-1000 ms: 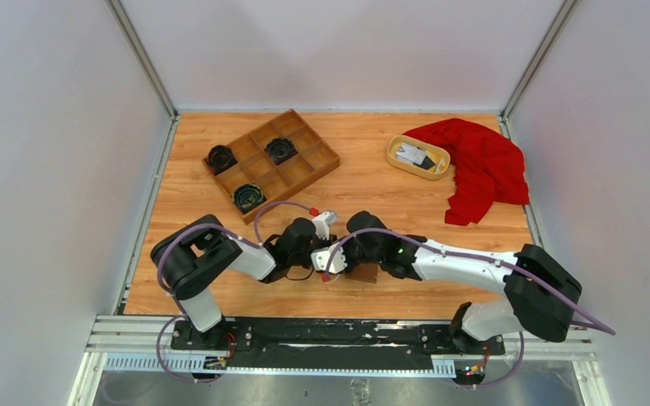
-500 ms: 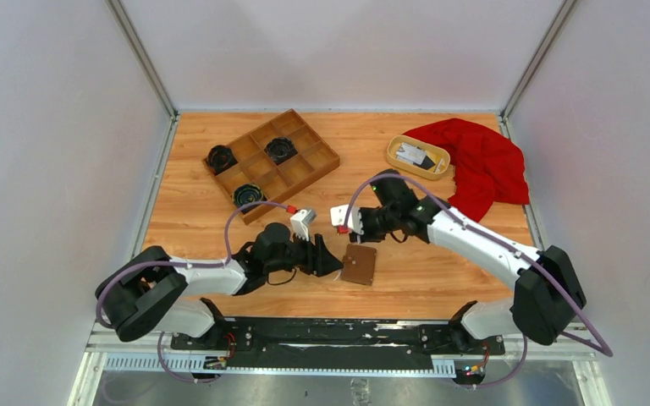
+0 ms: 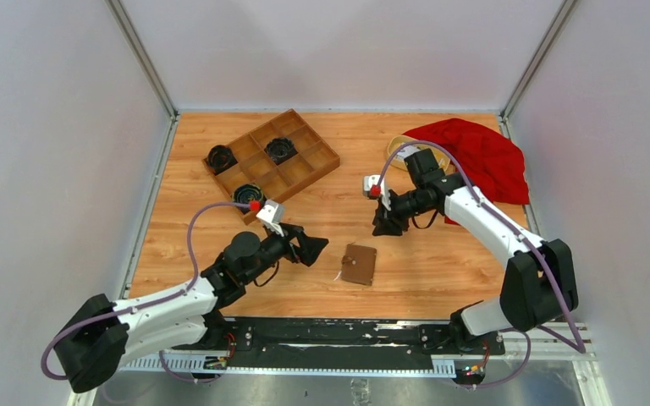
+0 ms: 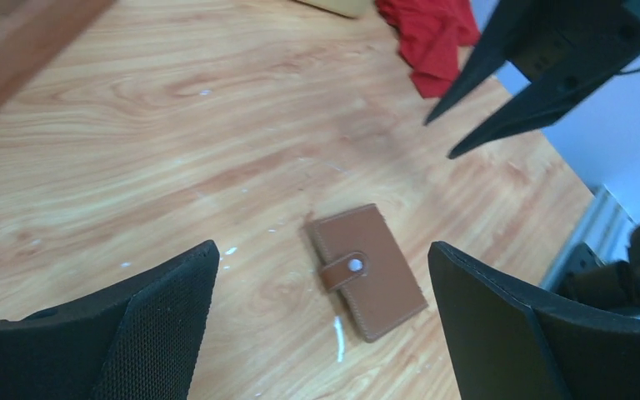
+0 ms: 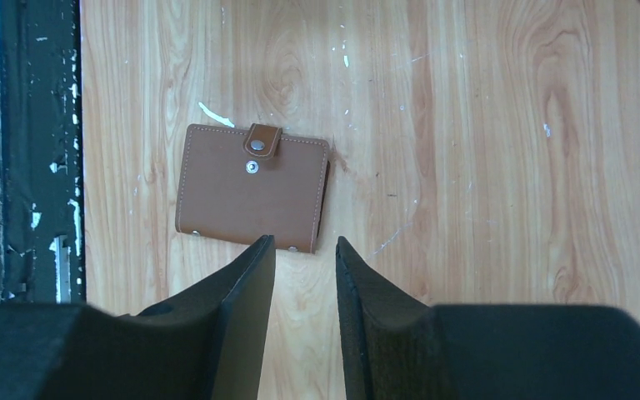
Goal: Put the credit cards into the card holder
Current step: Open the card holder at the center of the board.
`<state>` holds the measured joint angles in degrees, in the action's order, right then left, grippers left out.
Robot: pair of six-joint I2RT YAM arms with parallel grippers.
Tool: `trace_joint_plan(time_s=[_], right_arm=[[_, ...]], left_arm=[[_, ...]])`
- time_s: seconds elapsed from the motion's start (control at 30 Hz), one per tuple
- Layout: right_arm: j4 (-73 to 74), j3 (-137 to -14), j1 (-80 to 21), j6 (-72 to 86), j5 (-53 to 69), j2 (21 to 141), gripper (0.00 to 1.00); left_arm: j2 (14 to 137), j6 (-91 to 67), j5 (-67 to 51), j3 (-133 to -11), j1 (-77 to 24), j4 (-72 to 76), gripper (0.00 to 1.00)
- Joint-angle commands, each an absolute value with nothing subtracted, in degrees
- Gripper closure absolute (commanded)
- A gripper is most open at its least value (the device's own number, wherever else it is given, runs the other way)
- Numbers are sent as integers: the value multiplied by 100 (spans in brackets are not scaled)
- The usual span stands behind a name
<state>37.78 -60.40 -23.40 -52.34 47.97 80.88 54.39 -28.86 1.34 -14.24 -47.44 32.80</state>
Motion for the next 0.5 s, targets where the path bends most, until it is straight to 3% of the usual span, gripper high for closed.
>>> trace_joint_plan(time_s=[0.0, 0.1, 0.27, 0.33, 0.47], right_arm=[[4122, -6214, -2124, -5059, 5254, 8183, 63], [4131, -6275, -2042, -4841, 5254, 8209, 63], [4509, -6460, -1986, -4418, 5182, 8084, 63], [4739, -6441, -1980, -4429, 5193, 7996, 63], [4773, -6052, -1799, -4689, 5287, 7775, 62]], left_arm=[[5082, -2785, 843, -1152, -4626, 3134, 0], [5295, -2994, 80, -1275, -4610, 3120, 4], [6203, -3306, -1248, -1816, -4658, 2986, 0], [6458, -3051, -1028, -2063, -4964, 2722, 0], [6698, -2356, 665, -2844, -5802, 1135, 0]])
